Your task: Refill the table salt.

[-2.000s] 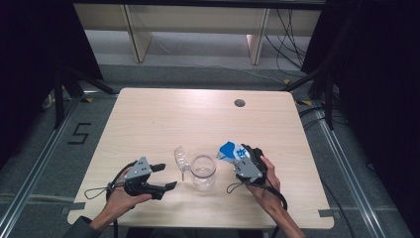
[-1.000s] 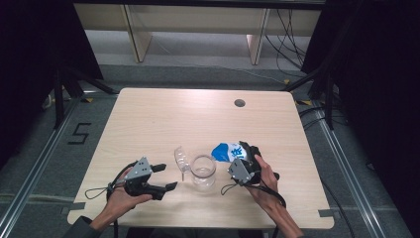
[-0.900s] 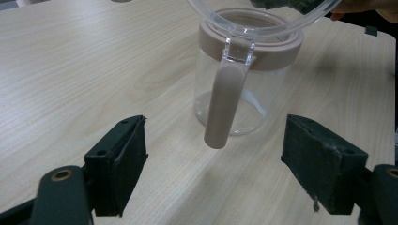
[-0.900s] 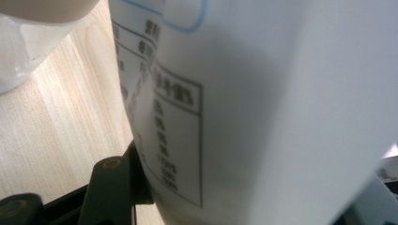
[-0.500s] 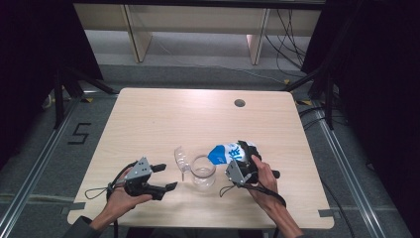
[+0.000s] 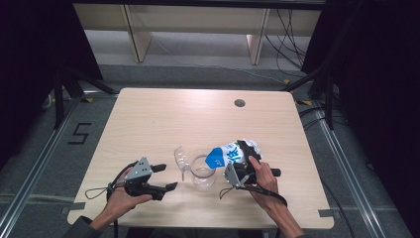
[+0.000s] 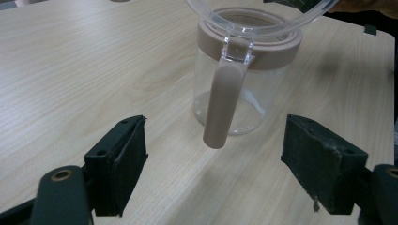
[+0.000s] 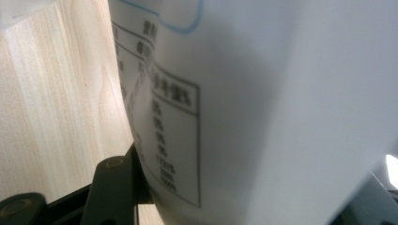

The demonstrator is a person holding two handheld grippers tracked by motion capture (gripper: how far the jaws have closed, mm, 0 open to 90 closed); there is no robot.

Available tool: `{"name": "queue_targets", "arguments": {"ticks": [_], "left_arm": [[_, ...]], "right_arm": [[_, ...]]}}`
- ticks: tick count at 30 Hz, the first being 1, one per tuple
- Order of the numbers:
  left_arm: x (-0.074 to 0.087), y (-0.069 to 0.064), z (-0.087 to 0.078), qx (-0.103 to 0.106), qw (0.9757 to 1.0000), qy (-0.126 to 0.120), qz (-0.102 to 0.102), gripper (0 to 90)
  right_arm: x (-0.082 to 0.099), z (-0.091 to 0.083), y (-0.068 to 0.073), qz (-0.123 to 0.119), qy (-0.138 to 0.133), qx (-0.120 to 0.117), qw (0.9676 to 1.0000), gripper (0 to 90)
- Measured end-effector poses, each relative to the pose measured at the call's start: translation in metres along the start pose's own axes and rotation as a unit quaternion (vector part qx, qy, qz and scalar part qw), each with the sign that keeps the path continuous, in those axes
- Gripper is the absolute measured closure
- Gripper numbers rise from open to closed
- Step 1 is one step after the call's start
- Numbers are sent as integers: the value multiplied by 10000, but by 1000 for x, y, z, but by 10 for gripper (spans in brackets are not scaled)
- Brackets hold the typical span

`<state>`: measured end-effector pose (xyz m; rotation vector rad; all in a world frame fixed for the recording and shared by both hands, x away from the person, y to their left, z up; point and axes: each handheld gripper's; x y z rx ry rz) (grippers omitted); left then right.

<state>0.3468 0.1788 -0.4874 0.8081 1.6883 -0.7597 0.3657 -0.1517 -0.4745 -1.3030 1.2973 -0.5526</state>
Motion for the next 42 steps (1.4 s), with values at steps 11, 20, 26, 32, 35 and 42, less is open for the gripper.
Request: {"name": "queue_targets", "arguments": {"ticks": [11, 20, 26, 32, 35, 42], "left_arm": [[0, 0, 0, 4, 10000, -2, -3, 218], [0, -1, 0, -27, 10000, 23, -11, 217], [0, 0, 0, -14, 10000, 37, 22, 218], [0, 0, 0, 10, 10000, 39, 59, 218], [0, 0, 0, 9, 10000, 40, 49, 218], [0, 0, 0, 14, 10000, 43, 58, 218]], "right_arm": [[-4, 4, 1, -213, -1, 52, 9998, 446], [-2, 8, -2, -717, -111, 95, 9973, 449], [-1, 8, -1, -682, -112, 91, 9976, 452], [-2, 7, -2, -744, -54, 226, 9970, 454], [-5, 7, -4, -992, -49, 228, 9948, 454], [-5, 7, 1, -936, -10, 248, 9953, 458]]}}
Point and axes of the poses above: each handheld gripper's, and its own axes: z roughly forward along the jaws, x roughly out of its underside, y roughly to its left, and after that the axes turned 12 degrees about -y, right-handed
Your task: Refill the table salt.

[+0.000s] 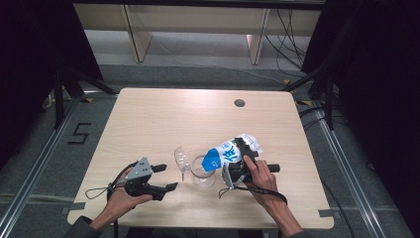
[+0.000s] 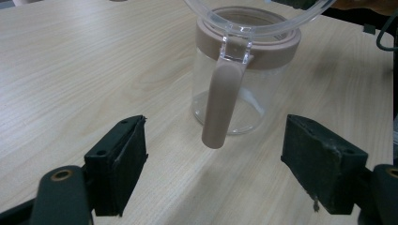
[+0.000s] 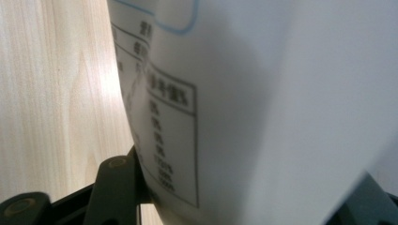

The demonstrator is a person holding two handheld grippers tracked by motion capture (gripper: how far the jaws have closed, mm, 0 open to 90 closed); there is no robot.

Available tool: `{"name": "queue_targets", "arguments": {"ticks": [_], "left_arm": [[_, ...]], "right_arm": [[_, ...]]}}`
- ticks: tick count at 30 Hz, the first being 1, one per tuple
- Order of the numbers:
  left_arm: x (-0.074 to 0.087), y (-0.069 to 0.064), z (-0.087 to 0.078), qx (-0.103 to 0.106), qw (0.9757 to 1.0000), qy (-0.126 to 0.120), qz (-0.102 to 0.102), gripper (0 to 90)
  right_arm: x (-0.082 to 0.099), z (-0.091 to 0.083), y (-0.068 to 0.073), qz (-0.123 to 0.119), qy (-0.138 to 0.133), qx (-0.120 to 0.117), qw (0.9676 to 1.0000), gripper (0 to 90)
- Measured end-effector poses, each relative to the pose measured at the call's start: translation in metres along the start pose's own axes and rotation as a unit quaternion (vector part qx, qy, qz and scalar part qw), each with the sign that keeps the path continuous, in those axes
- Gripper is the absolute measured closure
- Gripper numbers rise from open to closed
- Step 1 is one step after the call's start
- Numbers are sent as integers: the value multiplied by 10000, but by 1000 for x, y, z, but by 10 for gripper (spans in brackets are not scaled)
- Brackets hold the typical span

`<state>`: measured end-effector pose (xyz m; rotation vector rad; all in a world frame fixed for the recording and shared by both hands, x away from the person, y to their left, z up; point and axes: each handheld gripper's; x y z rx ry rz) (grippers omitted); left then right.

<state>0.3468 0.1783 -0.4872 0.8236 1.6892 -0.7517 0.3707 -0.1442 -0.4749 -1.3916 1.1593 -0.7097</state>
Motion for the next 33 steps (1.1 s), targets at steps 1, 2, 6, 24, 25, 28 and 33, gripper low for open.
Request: {"name": "queue_targets", "arguments": {"ticks": [1, 2, 6, 24, 25, 28, 33], "left_arm": [[0, 0, 0, 0, 10000, 3, -3, 218], [0, 0, 0, 0, 10000, 4, 0, 218], [0, 0, 0, 0, 10000, 7, 1, 218], [0, 1, 0, 40, 10000, -14, -28, 218], [0, 1, 0, 40, 10000, -13, -28, 217], [0, 0, 0, 1, 10000, 9, -36, 217], [0, 0, 0, 1, 10000, 10, -34, 217]], "right_arm": [[0, 0, 0, -1, 1, -11, 10000, 458], [0, 0, 0, -22, -11, -21, 10000, 458], [-1, 1, 2, -90, -52, -64, 9999, 458], [-2, -1, -2, -534, -56, 14, 9986, 465], [-2, -1, -2, -541, -56, 16, 9985, 465], [-2, -1, -1, -520, -42, 32, 9986, 465], [-2, -1, 1, -407, -46, 59, 9991, 465]]}}
Point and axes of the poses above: each handheld gripper's, and its own axes: z roughly forward along the jaws, x roughly out of its underside, y roughly to its left, and after that the axes turned 12 degrees about -y, right-handed
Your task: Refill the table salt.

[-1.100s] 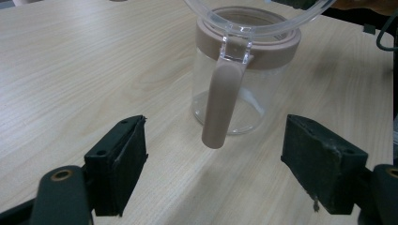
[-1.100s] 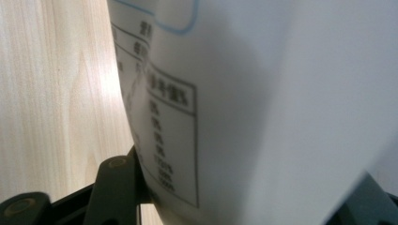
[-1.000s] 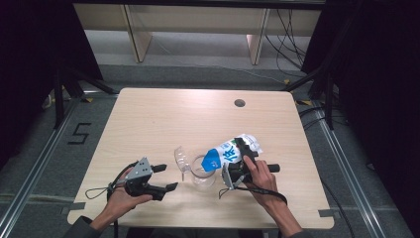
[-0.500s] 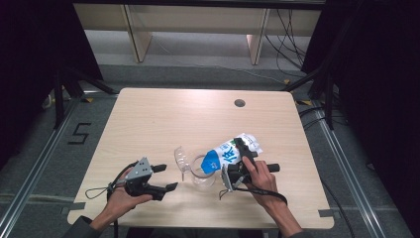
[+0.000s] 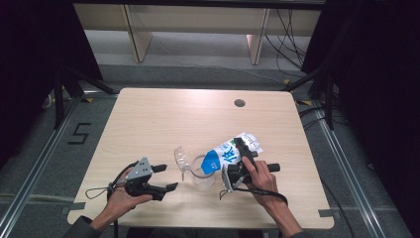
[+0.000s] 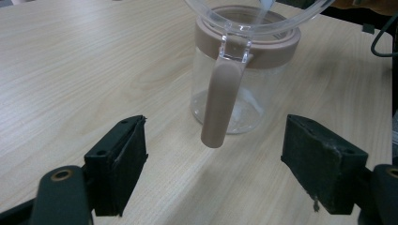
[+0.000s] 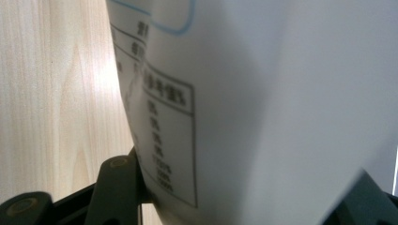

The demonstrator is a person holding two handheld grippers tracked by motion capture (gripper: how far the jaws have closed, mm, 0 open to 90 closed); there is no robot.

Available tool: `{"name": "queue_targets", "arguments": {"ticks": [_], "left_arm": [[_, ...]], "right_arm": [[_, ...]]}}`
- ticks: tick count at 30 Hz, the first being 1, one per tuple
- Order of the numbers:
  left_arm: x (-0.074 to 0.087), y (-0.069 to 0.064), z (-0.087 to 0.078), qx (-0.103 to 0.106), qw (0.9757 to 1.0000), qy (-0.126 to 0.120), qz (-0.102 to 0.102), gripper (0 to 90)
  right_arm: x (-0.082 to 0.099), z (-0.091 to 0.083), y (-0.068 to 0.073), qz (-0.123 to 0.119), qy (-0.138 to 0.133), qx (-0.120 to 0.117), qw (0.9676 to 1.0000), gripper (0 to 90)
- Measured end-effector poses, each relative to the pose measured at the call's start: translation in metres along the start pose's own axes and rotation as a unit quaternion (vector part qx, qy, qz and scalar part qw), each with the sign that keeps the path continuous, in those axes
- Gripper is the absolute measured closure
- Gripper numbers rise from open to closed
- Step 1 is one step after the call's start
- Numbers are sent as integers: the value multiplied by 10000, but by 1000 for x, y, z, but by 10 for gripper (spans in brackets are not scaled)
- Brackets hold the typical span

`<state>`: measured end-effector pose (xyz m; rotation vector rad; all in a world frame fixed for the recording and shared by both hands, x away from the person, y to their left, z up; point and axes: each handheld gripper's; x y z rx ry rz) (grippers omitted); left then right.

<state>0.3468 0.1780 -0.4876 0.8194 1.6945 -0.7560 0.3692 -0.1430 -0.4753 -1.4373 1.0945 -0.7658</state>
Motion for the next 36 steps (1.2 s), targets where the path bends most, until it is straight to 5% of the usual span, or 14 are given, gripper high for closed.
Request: {"name": "queue_targets", "arguments": {"ticks": [8, 15, 17, 18, 20, 36], "left_arm": [[0, 0, 0, 0, 10000, 2, 1, 218], [0, 0, 0, 1, 10000, 2, 4, 218], [0, 0, 0, 0, 10000, 5, 1, 217], [0, 0, 0, 1, 10000, 5, 1, 217], [0, 0, 0, 1, 10000, 3, 0, 217], [0, -1, 0, 4, 10000, 7, 11, 217]], "right_arm": [[1, 1, -1, -196, -120, 30, 9997, 468], [1, 0, 0, -114, -57, 39, 9999, 468], [0, 1, -4, -404, -126, 13, 9991, 469], [1, 2, -3, -406, -224, 84, 9989, 469], [0, 0, 0, -139, 3, 23, 9999, 469], [0, 0, 0, -198, -46, 63, 9998, 472]]}}
Point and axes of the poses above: each handheld gripper's, and its own axes: z roughly forward along the jaws, x roughly out of its underside, y roughly to its left, and after that the axes turned 12 degrees about -y, right-handed
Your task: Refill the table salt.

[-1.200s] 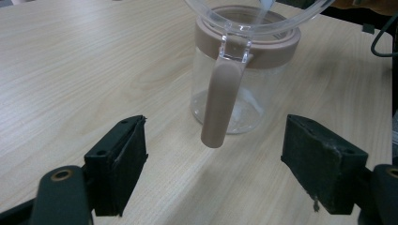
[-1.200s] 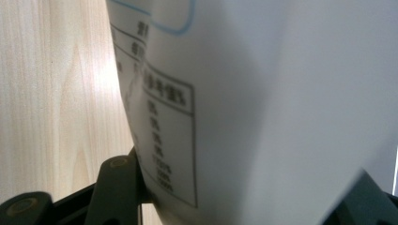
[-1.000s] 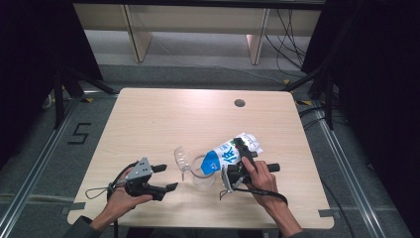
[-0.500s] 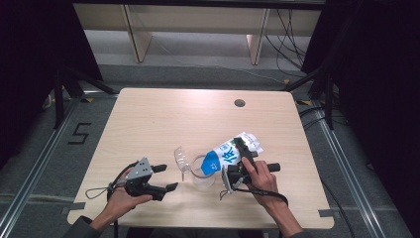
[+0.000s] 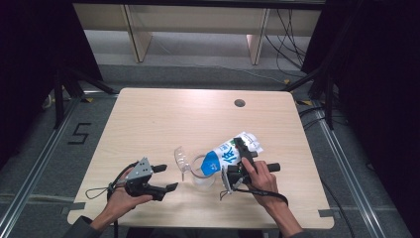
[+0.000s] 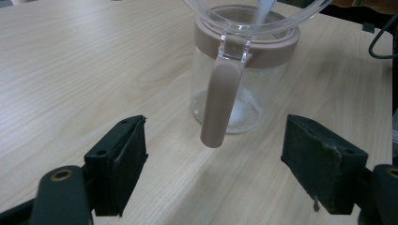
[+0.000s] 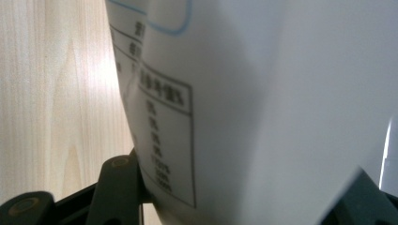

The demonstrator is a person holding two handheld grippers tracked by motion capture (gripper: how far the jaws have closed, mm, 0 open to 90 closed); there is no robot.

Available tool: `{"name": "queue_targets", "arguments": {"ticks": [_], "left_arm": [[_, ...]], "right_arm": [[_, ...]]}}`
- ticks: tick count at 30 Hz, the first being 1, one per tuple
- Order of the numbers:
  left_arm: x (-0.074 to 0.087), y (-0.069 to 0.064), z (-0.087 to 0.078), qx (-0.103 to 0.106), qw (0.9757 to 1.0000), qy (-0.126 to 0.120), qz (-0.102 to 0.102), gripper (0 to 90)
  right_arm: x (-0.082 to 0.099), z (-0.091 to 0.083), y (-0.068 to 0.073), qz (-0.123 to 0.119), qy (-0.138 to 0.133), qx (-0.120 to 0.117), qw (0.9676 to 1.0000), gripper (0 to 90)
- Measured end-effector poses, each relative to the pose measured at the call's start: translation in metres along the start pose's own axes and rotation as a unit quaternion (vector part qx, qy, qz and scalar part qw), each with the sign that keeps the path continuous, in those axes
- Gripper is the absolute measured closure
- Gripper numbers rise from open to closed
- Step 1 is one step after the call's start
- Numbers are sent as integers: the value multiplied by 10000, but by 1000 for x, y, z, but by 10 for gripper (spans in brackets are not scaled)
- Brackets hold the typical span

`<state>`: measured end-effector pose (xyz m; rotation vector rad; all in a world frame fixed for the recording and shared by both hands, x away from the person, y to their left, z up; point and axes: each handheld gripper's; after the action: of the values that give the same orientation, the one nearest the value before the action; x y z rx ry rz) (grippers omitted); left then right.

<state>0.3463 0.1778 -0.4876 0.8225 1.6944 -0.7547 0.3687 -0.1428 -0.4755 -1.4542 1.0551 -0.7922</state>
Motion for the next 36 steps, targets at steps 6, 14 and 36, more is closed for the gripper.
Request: {"name": "queue_targets", "arguments": {"ticks": [6, 14, 36], "left_arm": [[0, 0, 0, 0, 10000, -2, -1, 217], [0, 0, 0, 0, 10000, -1, 0, 217], [0, 0, 1, 34, 10000, -16, -4, 217]], "right_arm": [[0, -1, 0, -4, 26, 15, 10000, 473], [0, 0, -4, -363, -104, 9, 9993, 474], [0, -2, -4, -445, 92, 4, 9990, 478]]}}
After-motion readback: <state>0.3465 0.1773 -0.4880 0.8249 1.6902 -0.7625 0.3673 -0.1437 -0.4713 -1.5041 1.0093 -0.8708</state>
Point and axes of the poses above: each handheld gripper's, and its own axes: z roughly forward along the jaws, x roughly out of its underside, y roughly to its left, and after that the axes turned 12 degrees about -y, right-handed
